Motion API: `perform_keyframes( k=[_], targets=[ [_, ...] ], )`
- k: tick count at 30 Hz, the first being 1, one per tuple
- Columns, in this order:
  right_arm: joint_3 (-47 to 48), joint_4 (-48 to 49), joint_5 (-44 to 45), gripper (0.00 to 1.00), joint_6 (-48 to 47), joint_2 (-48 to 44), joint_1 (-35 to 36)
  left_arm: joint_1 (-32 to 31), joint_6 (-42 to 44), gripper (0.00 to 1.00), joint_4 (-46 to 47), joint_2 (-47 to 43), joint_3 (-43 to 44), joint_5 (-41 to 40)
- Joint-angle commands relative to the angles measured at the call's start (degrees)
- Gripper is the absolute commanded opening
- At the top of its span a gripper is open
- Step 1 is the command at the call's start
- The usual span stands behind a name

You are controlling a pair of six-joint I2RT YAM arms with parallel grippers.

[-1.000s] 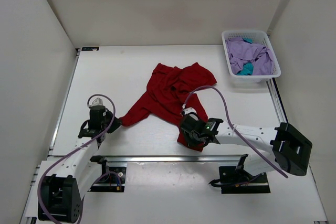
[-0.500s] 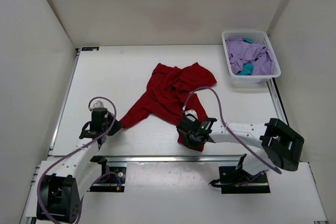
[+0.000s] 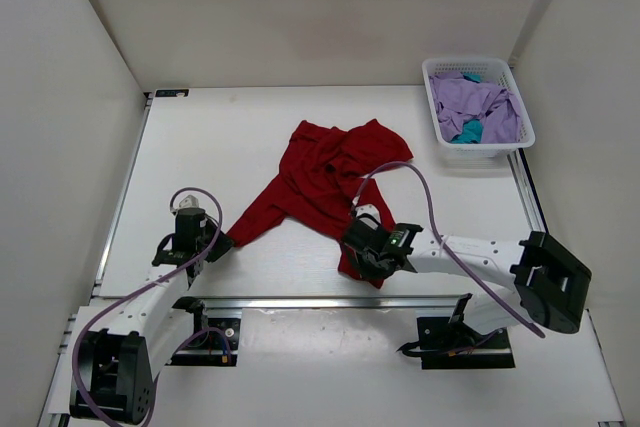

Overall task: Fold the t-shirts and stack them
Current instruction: Flatten out the tshirt

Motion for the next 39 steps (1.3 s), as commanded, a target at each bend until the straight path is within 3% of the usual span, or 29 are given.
perform_keyframes(
  k=[1,6,9,14,19,21,25,29,33,36,39],
  targets=[
    [-1.4,1.9,-0.3,0.21,1.0,-2.5,-1.0,0.4,0.0,0.07,1.7,-0.6,-0.9,1.7],
    [-2.6,2.6,-1.8,0.22,0.5,-3.2,-2.1,1.0,0.4,0.06,2.2,-0.6,-1.0,1.8],
    [-2.9,3.1,-2.0,0.12,0.7,-3.5,-2.3,0.7,0.2,0.05,2.2,-0.7,-1.1,2.2],
    [-3.9,2.8,-2.6,0.12,1.0,-6.8,-3.3,0.4,0.8,0.03,2.9,-0.5,-1.5,2.7],
    [-8.6,4.7,-5.9,0.00,1.7,-14.3,-6.8,0.6,0.9,0.00,3.1,-0.4,-0.9,2.9],
    [-11.9,6.2,-8.2,0.00,2.1,-19.9,-9.0,0.4,1.3,0.00,3.1,0.1,-0.5,2.9],
    [-14.2,7.8,-13.4,0.00,-1.0,-34.2,-19.6,0.3,2.7,0.00,1.8,0.5,3.7,3.6],
    [-3.5,0.5,-15.5,0.00,-8.7,-41.0,-34.8,2.3,3.6,0.00,1.1,4.0,14.3,10.5],
    [15.1,-6.2,-16.9,0.00,-17.2,-39.2,-48.8,5.7,2.7,0.00,-2.2,12.0,34.7,21.4],
    [28.7,-9.2,-17.6,0.00,-19.9,-35.1,-53.9,11.4,-1.9,0.00,-0.9,11.7,46.2,26.7],
    [41.8,-10.4,-14.5,0.00,-19.6,-31.2,-51.8,18.6,-7.8,0.00,1.5,9.6,53.0,32.4]
  ],
)
